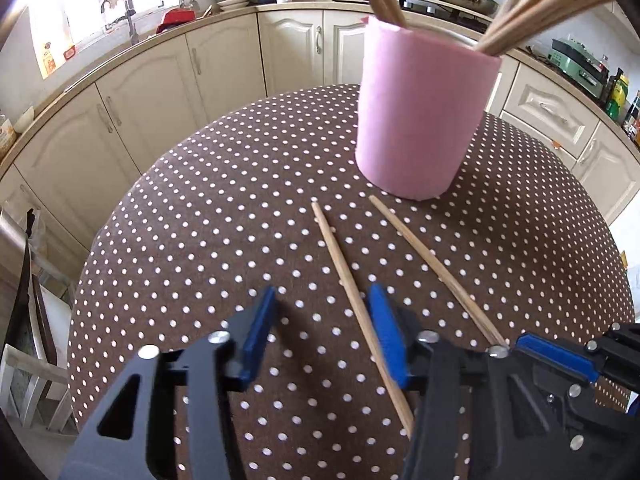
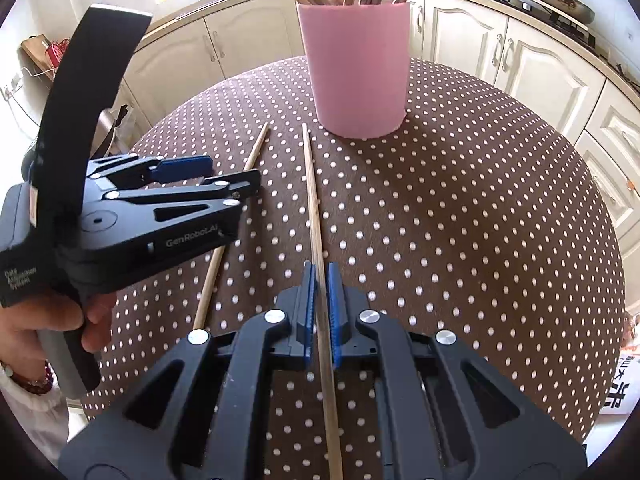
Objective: Organize utensils
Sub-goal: 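Close the right tool on a chopstick while the left tool grasps another, then lift both chopsticks upright and carry them toward the pink cup, then raise both upright chopsticks above the pink cup and lower them in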
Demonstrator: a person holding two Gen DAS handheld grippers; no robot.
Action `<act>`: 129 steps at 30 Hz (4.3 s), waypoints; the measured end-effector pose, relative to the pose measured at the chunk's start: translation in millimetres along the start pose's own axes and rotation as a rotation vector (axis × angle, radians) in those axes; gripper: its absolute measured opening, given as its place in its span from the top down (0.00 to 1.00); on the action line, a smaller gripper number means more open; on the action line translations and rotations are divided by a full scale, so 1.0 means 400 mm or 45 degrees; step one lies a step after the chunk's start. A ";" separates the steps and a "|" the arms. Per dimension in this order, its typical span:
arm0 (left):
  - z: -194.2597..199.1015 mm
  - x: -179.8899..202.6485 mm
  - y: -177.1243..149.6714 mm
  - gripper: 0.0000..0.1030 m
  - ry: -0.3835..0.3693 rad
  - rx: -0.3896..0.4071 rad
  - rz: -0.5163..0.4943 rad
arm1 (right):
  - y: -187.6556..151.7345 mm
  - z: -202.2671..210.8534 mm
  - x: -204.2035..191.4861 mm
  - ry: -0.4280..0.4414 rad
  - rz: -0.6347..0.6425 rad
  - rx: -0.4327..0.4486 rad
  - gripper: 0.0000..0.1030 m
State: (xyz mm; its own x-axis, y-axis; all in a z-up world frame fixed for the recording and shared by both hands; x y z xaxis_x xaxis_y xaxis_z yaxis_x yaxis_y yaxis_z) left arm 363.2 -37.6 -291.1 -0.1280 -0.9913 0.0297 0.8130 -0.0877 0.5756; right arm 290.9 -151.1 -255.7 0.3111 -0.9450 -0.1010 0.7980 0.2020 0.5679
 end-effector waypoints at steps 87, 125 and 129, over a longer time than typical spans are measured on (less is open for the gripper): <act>0.167 -0.124 0.056 0.94 -0.181 0.126 0.065 | 0.148 -0.141 -0.069 -0.017 0.039 -0.065 0.52; 0.442 0.008 0.060 0.94 -0.243 0.408 -0.019 | 0.232 0.260 -0.125 0.030 0.046 0.502 0.94; 0.477 0.030 0.056 0.94 -0.252 0.444 -0.029 | 0.213 0.305 -0.115 0.015 0.048 0.556 0.94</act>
State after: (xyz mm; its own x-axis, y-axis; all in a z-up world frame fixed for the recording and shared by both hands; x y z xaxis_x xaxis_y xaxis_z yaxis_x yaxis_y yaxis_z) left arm 271.5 -32.9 -122.1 -0.2785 -0.9485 0.1508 0.5715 -0.0374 0.8198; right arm 281.7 -121.8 -102.9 0.3436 -0.9356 -0.0813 0.4935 0.1062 0.8632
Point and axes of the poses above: each gripper's, at about its wrist camera, not at the fingertips, and z roughly against the way its jaws point, x to its right, y to its top, the point moved 8 cm from there along -z, roughly the way its jaws point, and after that the axes turned 4 degrees about z, right-handed, at the moved point
